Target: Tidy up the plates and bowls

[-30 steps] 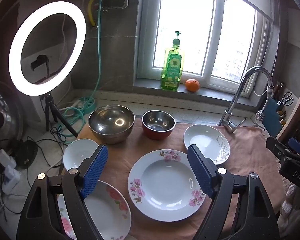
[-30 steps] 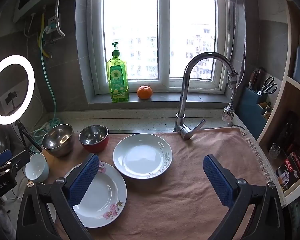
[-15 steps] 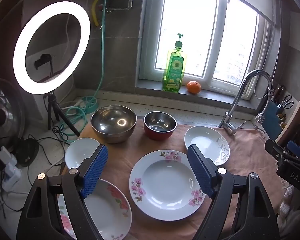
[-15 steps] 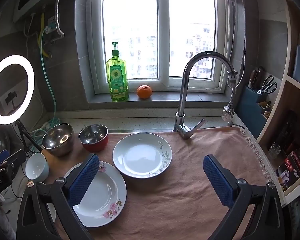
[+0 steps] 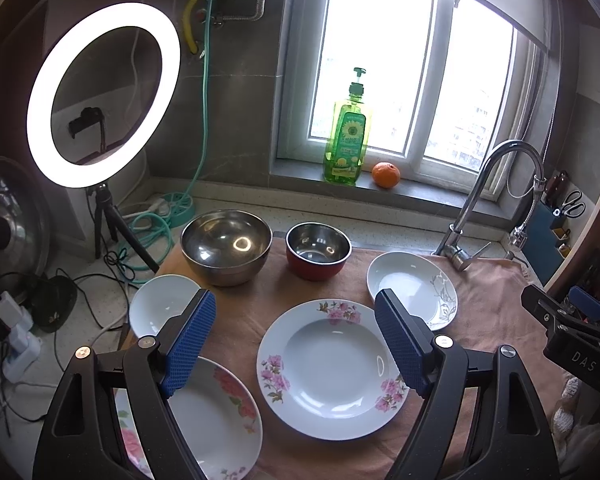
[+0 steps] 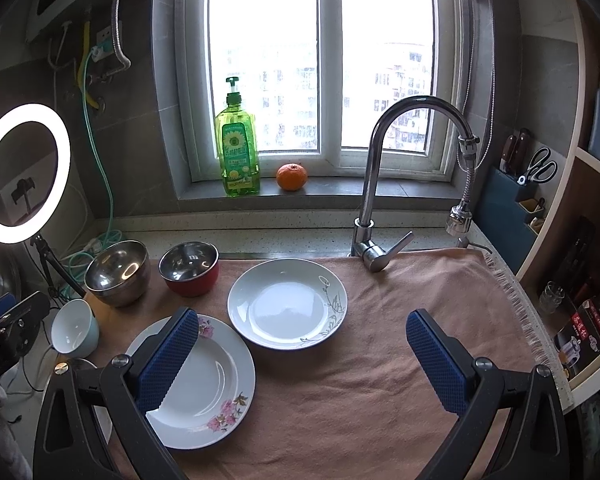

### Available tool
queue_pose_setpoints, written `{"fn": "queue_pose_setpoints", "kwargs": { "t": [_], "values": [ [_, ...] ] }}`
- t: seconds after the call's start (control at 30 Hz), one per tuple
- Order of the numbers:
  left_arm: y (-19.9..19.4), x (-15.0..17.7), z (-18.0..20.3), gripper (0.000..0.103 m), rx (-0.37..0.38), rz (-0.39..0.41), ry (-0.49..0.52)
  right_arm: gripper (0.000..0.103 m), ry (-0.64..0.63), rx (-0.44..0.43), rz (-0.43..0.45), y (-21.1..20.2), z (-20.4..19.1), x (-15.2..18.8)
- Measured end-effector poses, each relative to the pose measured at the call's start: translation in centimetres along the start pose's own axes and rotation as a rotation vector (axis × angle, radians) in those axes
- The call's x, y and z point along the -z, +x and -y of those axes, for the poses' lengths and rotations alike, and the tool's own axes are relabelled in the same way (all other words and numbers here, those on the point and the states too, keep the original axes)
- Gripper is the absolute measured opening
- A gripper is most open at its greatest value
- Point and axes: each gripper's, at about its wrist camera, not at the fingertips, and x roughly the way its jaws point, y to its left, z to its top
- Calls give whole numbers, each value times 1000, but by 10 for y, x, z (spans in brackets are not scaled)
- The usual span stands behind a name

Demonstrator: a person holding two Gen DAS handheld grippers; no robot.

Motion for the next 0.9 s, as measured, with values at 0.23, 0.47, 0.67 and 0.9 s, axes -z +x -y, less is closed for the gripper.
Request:
{"fn": "queue_pose_setpoints", "kwargs": {
  "t": [0.23,0.47,0.67,0.9],
  "values": [
    [0,1,0,82,1,3,-2,103,1,1,1,0,0,-2],
    [0,1,0,82,-1,3,-4,103,4,3,-5,1,1,-3],
    [1,1,0,82,1,2,-2,103,3,4,-7,2,2,-3],
    [1,2,1,82,1,0,-3,103,4,4,-10,4,4,-3]
  ]
}}
